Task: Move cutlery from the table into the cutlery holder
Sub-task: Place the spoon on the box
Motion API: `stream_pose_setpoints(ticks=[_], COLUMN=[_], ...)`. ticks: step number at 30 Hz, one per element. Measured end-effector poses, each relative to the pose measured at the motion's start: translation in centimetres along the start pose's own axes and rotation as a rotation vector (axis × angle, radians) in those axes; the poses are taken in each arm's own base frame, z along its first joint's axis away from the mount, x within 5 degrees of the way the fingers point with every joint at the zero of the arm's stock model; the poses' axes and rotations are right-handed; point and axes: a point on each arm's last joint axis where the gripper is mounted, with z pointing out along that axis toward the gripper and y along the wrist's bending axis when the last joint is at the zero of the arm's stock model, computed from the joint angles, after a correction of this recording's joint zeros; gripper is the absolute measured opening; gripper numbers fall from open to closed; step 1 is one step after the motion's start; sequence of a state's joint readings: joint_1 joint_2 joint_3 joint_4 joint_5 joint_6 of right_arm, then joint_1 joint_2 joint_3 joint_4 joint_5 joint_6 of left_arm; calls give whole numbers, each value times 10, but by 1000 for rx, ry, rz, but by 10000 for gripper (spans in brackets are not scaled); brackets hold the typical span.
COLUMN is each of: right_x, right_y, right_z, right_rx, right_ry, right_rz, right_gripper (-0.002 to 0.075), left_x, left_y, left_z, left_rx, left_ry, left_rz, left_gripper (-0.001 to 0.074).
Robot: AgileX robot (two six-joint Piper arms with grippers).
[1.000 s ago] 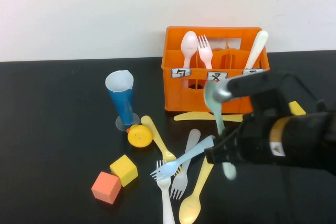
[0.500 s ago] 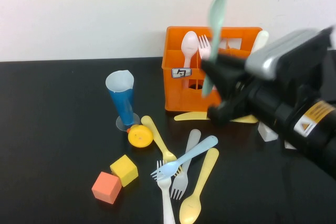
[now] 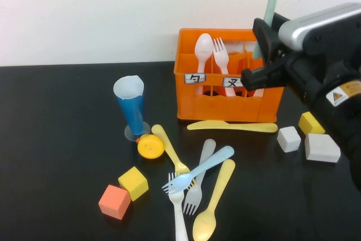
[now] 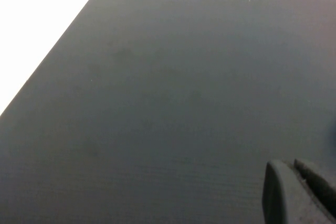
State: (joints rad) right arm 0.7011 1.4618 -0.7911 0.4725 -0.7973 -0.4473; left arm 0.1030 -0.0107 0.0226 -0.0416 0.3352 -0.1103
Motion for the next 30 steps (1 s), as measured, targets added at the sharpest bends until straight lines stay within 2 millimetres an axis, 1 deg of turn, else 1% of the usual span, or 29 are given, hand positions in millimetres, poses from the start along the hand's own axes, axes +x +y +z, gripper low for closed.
stream_pose_setpoints(ticks=[6, 12, 21, 24, 30], right_x=[5, 10, 37, 39, 34], right_y=[-12, -23, -19, -17, -12], right_z=[17, 32, 44, 48, 61], right_rx=[21, 53, 45, 37, 6], right_ry=[73, 80, 121, 108, 67], right_rz=[0, -24, 29, 35, 22], right_gripper=[167, 166, 167, 166, 166], left_x=[0, 0, 0, 0, 0], left_y=[0, 0, 0, 0, 0], left_z=[0, 0, 0, 0, 0], left_rx=[1, 1, 1, 1, 1], left_ry=[0, 0, 0, 0, 0], left_rz=[-2, -2, -4, -4, -3], left_gripper=[-1, -1, -1, -1, -1])
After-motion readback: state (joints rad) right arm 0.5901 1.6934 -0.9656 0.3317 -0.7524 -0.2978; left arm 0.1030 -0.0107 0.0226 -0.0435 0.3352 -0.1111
